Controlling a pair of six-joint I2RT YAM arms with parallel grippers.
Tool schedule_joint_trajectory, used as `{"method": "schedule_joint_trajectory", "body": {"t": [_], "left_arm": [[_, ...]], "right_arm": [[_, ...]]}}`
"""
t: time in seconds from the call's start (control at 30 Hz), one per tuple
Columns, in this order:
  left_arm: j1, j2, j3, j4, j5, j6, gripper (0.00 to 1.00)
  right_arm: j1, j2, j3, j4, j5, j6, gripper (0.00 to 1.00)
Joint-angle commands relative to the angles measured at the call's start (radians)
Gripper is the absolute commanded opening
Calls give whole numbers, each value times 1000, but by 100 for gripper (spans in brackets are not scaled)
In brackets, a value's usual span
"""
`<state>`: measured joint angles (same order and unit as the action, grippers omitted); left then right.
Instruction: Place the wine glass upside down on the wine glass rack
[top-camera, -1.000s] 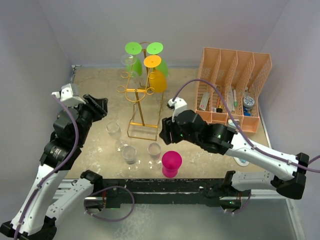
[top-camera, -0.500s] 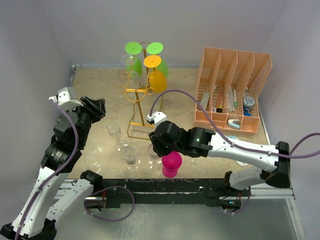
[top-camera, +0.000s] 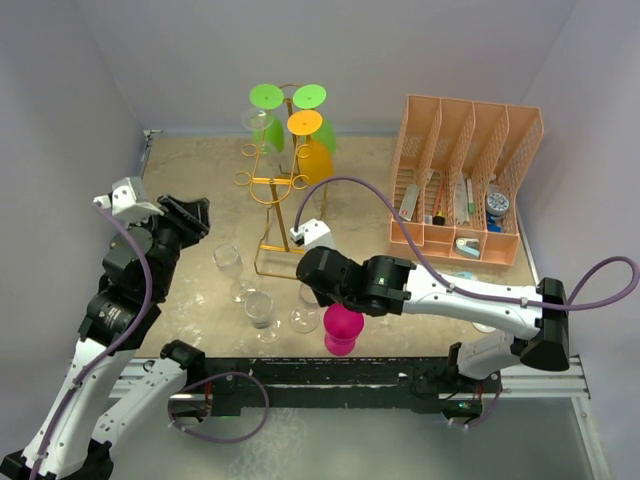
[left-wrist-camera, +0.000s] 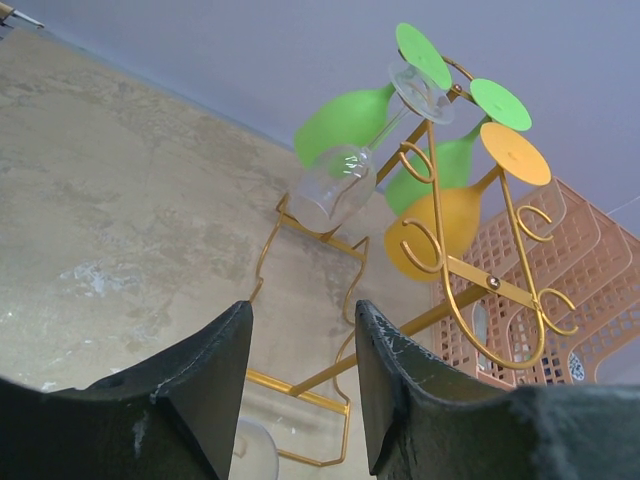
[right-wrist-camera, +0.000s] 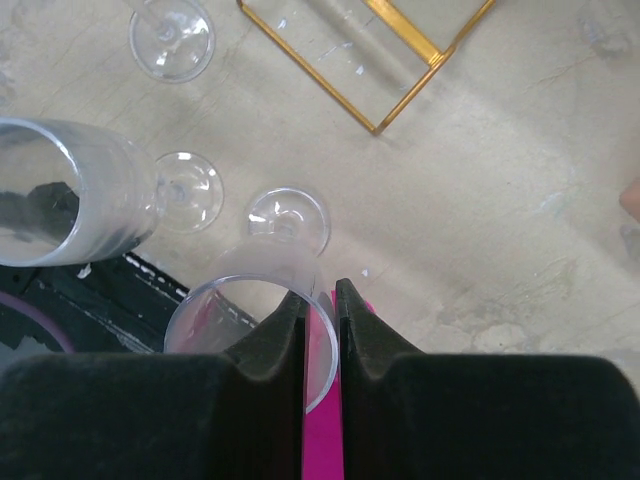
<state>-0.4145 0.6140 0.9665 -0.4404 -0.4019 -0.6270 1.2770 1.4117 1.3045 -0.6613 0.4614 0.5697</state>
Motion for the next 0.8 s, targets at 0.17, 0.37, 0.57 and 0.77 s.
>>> {"method": "schedule_joint_trajectory", "body": {"t": [0.17, 0.37, 0.57, 0.77], "left_arm": [[4, -6, 24, 58, 60, -17, 48], [5, 4, 34, 47, 102, 0, 80], [4, 10, 22, 133, 208, -59, 81], [3, 71, 92, 187, 418, -88, 78]], "right_arm": [[15, -49, 73, -11, 262, 75, 3], [15, -170, 23, -4, 419, 195, 3], [15, -368, -83, 56, 549, 285, 5], [15, -564, -152, 142, 608, 370, 8]]}}
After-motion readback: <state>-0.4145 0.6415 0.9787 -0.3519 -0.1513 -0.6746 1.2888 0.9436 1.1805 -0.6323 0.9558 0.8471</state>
